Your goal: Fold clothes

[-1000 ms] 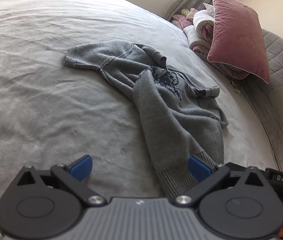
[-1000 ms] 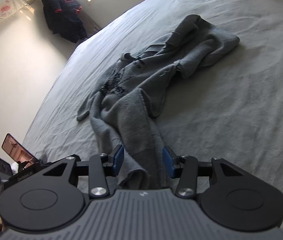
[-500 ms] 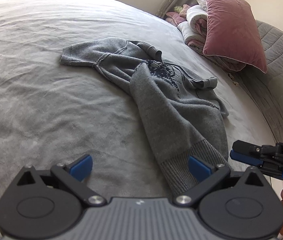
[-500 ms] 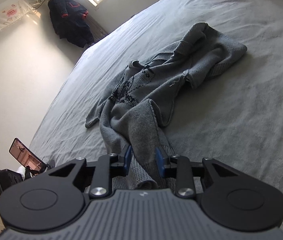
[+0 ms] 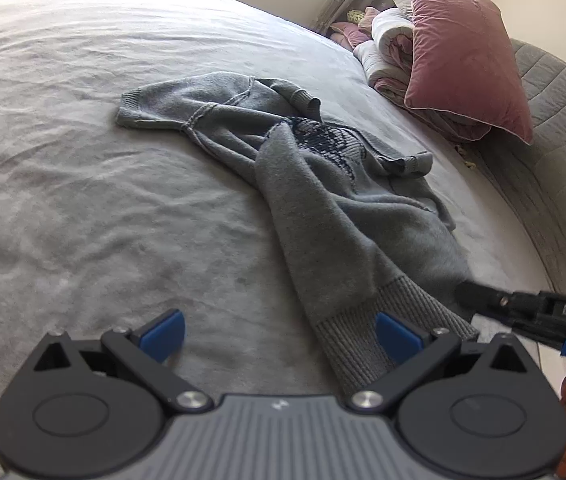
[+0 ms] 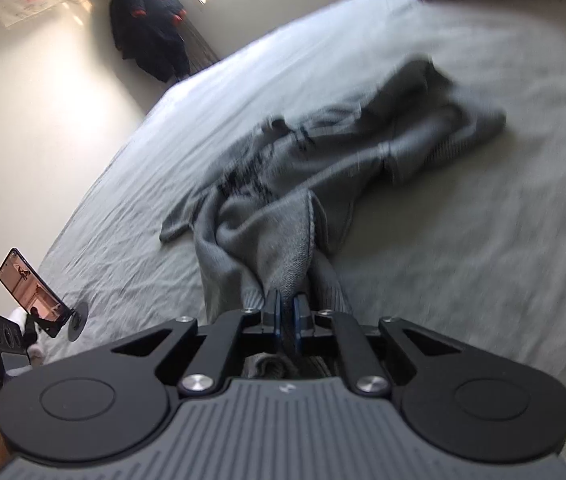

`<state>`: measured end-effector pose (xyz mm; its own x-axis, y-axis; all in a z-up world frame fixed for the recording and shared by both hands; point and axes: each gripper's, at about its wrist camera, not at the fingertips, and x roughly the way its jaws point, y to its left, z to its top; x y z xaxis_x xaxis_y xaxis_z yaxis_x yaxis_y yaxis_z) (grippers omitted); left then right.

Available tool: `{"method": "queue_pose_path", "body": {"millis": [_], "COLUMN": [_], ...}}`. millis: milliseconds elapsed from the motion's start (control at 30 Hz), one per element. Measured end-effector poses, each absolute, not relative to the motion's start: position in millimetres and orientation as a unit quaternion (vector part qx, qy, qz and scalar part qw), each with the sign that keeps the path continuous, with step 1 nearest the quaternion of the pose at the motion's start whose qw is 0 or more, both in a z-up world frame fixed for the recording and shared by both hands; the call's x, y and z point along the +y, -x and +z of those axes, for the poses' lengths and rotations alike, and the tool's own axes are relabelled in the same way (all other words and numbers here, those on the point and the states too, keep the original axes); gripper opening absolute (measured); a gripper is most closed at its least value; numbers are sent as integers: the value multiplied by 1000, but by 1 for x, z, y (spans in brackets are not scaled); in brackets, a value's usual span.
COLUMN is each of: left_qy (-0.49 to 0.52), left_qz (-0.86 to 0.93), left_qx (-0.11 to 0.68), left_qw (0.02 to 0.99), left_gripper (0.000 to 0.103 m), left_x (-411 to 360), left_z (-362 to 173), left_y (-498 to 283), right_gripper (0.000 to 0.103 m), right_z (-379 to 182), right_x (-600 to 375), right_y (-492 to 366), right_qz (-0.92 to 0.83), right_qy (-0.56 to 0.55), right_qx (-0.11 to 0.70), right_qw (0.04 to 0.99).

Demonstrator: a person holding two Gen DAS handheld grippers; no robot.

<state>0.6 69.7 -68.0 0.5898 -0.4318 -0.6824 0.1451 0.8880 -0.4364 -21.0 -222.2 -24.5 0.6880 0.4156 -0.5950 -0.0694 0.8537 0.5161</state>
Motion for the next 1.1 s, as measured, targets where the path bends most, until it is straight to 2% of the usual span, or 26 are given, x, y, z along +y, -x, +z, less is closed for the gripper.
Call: {"method": "queue_pose_path", "body": {"millis": [433,633,833,933,1000,1067,1100], "left_qy": [157,169,189,212,227,241,247], "left_qz": [-214,-211,-197,-194,-191,-189,-188], "left_qx": [411,413,412,412,413,415,417], "left_qw": [872,870,869,865,861,857,855], "left_gripper": [100,90,78,72,69,68,68], "left_x": [50,42,37,38,39,40,40], "left_z": [-66,-70,-75,-77,-78,-79,-79], "left_y": [1,-6,-16,-22,-26,-30,-31], "right_gripper": [8,8,8,15,16,23,37], "right_z": [3,-5,-42,-45,-40,-34,-30], "right_x": [-294,-325,-341,-337,-332,-326,-322], "right_y": [23,14,2,6,11,16,18], "right_qz": [44,-39,-70,-53,-37,-18,-8], "right_qy": [-244,-200,-199,-202,-195,-188,-184], "right_qx": [300,292,344,358,358,354,352], "right_qw": [921,934,915,910,912,916,918]}}
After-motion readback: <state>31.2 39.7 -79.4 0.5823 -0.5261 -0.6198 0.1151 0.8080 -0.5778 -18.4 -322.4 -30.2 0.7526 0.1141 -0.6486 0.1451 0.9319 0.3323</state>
